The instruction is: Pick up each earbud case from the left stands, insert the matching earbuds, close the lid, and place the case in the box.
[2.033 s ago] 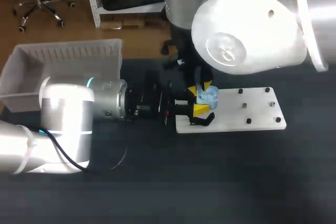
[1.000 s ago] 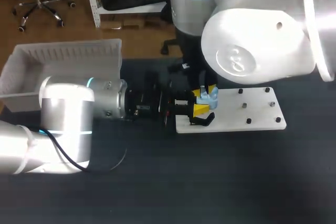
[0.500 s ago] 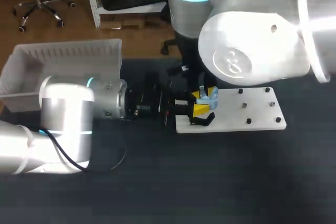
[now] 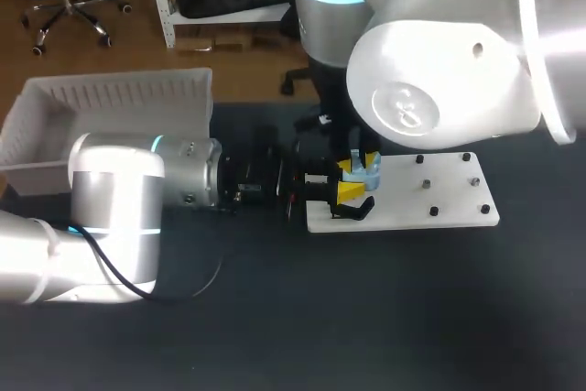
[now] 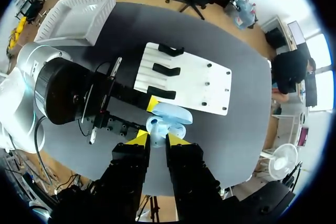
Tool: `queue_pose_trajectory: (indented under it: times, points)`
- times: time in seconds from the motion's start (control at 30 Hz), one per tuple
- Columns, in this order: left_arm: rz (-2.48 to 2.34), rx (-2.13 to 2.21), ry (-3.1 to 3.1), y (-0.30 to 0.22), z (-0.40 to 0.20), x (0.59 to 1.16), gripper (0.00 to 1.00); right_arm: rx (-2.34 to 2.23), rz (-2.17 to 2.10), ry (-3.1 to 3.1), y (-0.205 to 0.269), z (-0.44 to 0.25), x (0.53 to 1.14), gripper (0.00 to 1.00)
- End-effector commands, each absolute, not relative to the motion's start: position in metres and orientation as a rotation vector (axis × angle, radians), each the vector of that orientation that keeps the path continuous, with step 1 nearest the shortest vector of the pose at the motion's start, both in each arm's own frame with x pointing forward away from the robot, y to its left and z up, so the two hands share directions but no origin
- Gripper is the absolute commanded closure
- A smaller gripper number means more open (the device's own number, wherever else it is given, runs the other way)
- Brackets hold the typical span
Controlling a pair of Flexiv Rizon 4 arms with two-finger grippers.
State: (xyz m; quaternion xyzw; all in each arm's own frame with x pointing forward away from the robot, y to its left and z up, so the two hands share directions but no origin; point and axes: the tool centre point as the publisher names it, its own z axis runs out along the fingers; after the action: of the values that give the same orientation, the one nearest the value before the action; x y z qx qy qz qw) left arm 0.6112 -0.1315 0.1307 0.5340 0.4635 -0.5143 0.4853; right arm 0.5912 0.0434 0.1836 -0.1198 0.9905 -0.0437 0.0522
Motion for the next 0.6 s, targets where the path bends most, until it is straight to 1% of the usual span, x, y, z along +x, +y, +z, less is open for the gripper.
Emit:
queue_pose_trajectory:
  times: [0.03, 0.6]
  points:
    - [-1.253, 1.302, 1.129, -0.1316, 0.1309, 0.6117, 1.0, -0.355, -0.135, 3.008, 0.0424, 0.1834, 0.5906, 1.0]
    - [-1.253, 1.302, 1.129, -0.1316, 0.1309, 0.6117, 1.0, -0.361, -0.145, 3.007, 0.0446, 0.1813, 0.5923, 1.0]
